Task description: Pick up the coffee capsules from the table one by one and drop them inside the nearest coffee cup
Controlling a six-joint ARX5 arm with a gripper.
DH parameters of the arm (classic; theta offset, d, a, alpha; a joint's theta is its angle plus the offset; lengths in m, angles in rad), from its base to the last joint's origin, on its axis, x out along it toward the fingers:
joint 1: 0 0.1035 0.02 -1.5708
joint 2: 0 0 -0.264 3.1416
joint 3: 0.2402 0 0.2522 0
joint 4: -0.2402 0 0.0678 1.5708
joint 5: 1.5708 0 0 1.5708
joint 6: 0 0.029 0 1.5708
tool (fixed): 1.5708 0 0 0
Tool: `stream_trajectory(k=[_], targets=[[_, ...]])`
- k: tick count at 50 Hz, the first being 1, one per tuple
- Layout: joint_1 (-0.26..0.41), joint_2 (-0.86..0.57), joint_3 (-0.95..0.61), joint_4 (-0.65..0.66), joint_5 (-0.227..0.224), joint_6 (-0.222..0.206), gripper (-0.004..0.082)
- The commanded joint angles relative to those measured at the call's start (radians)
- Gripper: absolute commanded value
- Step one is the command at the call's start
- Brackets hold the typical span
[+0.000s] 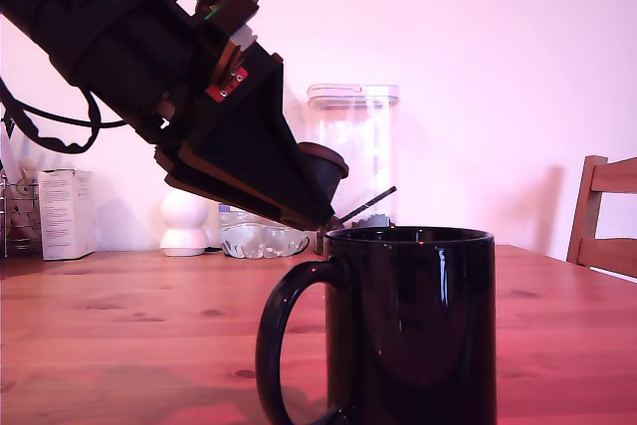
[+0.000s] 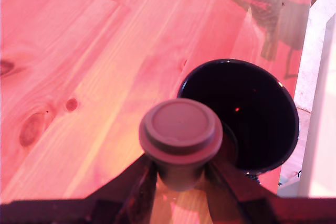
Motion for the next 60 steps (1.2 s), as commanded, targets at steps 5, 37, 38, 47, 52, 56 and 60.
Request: stream_trajectory(k=[5, 37, 38, 47, 52, 56, 60], targets=[[0.005, -0.006, -0.008, 0.016, -0.006, -0.007, 0.0181], [-0.034, -0.108, -0.008, 0.023, 0.006, 0.002, 0.0181], [-0.038, -0.108, -0.008, 0.023, 0.006, 0.002, 0.0181], [-0.08, -0.108, -0.006, 0.017, 0.005, 0.002, 0.0181], [-0.098, -0.107, 0.005, -0.005, -0.005, 0.002, 0.0181], [-0.108, -0.101, 0.032, -0.041, -0.017, 0.012, 0.0181], [-0.116, -0.085, 0.069, -0.087, -0.029, 0.022, 0.0181]])
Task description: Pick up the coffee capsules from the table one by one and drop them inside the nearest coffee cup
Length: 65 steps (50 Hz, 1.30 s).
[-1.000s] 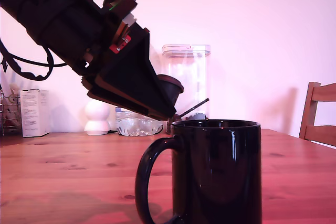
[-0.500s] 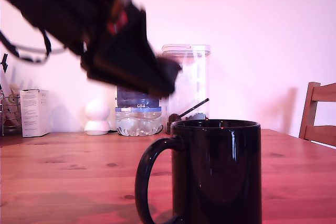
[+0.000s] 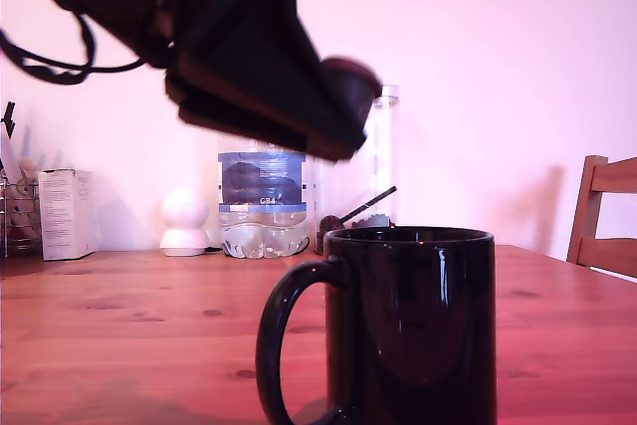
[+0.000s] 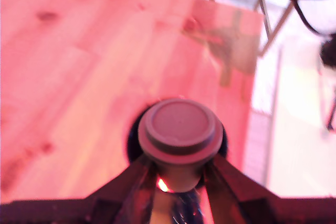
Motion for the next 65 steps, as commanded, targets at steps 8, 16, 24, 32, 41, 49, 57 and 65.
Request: stream_trajectory(k=[8, 16, 24, 32, 41, 49, 57, 65], targets=[[-0.011, 0.099, 0.138, -0.105, -0.014, 0.029, 0.0181], [-0.026, 0.189, 0.24, -0.194, -0.025, 0.057, 0.0181], [-0.03, 0.276, 0.348, -0.304, -0.038, 0.083, 0.0181], [-0.042, 0.354, 0.436, -0.412, -0.06, 0.103, 0.0181], [-0.05, 0.428, 0.511, -0.504, -0.082, 0.118, 0.0181], [-0.059, 0.462, 0.539, -0.537, -0.084, 0.118, 0.0181], [-0.062, 0.465, 0.539, -0.542, -0.084, 0.117, 0.0181], [-0.062, 0.465, 0.539, -0.546, -0.084, 0.117, 0.0181]])
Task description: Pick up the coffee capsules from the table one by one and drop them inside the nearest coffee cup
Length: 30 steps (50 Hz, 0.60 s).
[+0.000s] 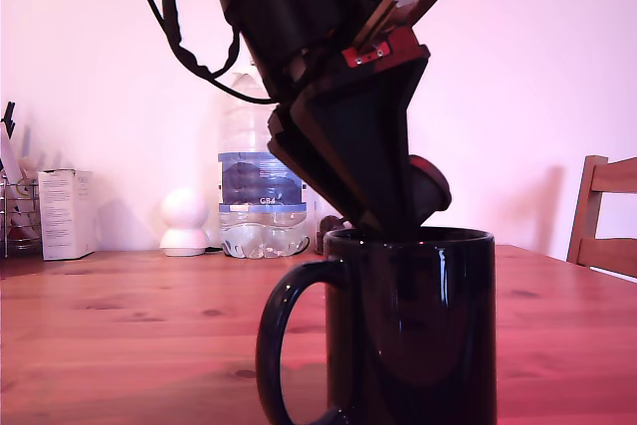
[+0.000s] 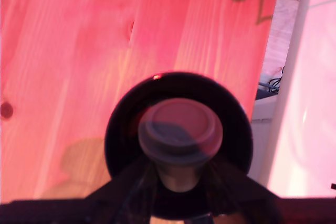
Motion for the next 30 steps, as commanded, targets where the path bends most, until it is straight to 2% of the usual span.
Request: stream_trajectory(k=[1, 15, 17, 25, 30], targets=[[-0.004, 0.008, 0.005, 0.003, 0.002, 0.008, 0.0181], [-0.003, 0.008, 0.005, 0.003, 0.002, 0.008, 0.0207], [-0.003, 0.008, 0.005, 0.003, 0.003, 0.009, 0.0251], [-0.003, 0.008, 0.005, 0.02, 0.005, 0.016, 0.0564], [-0.004, 0.008, 0.005, 0.035, 0.005, 0.016, 0.0607]])
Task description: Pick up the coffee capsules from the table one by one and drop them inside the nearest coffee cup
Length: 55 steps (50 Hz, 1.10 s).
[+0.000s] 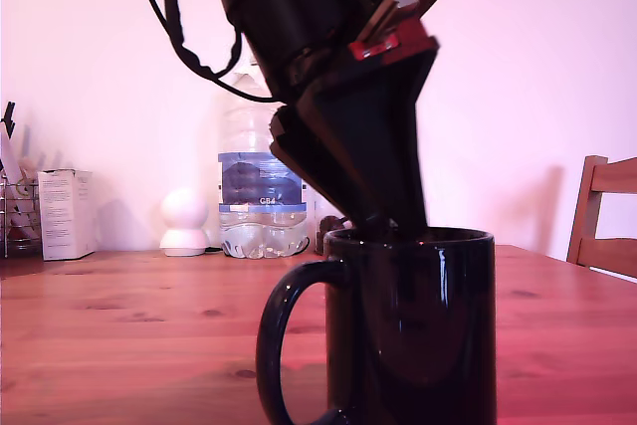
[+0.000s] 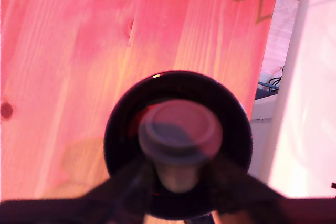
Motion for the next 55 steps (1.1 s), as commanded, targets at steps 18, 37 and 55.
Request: stream_trajectory(k=[18, 37, 55], targets=[[-0.003, 0.007, 0.005, 0.027, 0.014, 0.005, 0.0532], [0.026, -0.12, -0.07, 0.183, 0.094, 0.016, -0.0024], [0.15, -0.295, -0.24, 0.465, 0.07, -0.035, -0.0024]])
